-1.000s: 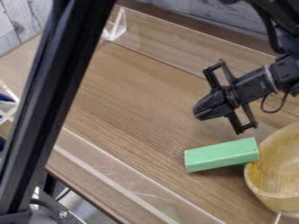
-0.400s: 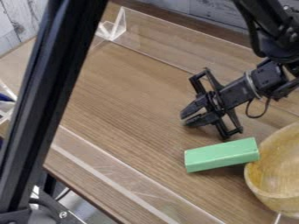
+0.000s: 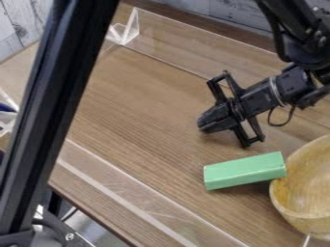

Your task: Remove the green block from inside the brown bowl and put it on the table

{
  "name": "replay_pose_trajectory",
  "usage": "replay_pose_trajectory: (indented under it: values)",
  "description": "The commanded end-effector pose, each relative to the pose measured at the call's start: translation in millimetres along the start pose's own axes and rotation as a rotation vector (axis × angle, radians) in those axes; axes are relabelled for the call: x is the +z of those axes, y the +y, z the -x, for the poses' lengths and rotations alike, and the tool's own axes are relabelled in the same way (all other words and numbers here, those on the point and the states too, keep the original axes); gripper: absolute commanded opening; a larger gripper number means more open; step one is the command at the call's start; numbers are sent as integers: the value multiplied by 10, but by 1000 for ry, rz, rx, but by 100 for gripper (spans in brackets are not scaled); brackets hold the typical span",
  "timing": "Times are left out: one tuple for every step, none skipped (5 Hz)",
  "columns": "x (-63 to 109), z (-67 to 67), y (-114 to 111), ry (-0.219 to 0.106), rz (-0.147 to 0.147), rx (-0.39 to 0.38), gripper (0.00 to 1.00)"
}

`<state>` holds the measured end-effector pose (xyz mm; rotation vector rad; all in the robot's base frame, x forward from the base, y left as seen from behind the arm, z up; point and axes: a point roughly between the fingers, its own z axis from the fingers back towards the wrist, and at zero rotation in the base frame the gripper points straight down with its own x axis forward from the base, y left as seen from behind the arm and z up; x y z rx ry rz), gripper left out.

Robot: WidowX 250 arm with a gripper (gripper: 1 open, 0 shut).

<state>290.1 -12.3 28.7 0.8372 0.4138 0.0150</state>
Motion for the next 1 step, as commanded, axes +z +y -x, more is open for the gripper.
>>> replay_pose_trajectory:
  values:
    - [64, 30, 54, -7, 2, 11, 0]
